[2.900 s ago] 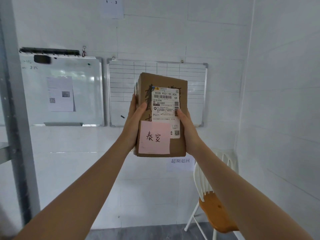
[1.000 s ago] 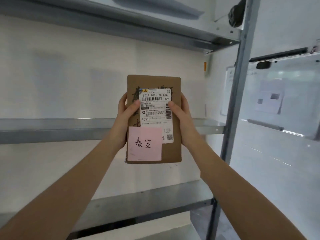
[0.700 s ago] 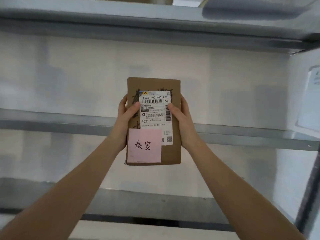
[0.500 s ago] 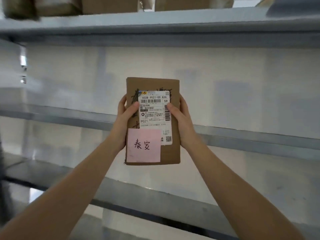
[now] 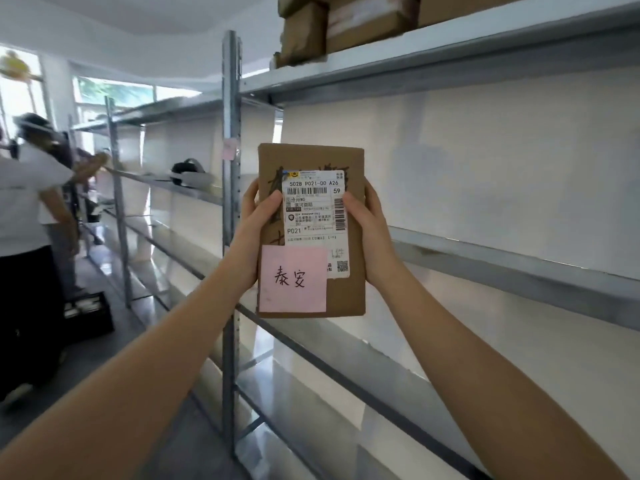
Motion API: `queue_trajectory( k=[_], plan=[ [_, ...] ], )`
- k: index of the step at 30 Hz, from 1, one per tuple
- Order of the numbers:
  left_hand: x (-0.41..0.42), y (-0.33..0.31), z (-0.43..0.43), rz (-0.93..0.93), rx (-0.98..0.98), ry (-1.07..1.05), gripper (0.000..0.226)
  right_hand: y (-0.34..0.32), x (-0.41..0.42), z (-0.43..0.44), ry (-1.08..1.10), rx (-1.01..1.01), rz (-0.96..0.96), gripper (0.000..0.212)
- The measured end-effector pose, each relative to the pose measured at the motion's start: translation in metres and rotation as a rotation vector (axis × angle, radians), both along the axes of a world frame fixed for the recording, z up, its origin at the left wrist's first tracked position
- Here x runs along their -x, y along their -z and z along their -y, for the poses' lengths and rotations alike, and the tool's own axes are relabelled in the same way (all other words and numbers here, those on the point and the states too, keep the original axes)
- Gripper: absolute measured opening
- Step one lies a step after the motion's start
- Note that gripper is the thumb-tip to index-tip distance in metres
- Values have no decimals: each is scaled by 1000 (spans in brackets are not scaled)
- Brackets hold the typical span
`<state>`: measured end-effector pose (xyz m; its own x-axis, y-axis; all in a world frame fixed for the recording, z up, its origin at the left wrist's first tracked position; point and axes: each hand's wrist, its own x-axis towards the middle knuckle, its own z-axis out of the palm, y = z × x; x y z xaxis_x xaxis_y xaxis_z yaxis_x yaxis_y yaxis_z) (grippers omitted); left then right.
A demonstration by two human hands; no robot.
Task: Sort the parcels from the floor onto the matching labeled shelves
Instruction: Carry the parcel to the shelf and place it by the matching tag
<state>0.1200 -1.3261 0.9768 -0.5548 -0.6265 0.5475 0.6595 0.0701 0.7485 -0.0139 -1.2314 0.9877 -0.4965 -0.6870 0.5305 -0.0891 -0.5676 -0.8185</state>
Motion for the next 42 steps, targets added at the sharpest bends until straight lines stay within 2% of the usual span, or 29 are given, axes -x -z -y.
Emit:
queue_trajectory(
  k=[6,10,15,19,28,35,42],
  plan=[
    [-53,12,73,-11,-24,-173,60,11,-41,93,-190,-18,13,51],
    [-73,21,127,13,-20,-226,60,20,-57,153,-251,-24,17,63],
    [-74,23,201,43,0,-252,59,23,-55,230,-277,-20,5,54],
    [-63,16,259,116,19,-254,49,20,-43,288,-255,-24,13,51],
    [-32,29,359,118,30,-222,57,33,-18,381,-155,-7,18,49],
    [-8,45,429,113,27,-83,47,52,-3,438,-44,-48,39,48],
    [10,49,504,143,14,87,48,57,-1,491,122,-31,44,46]
  ],
)
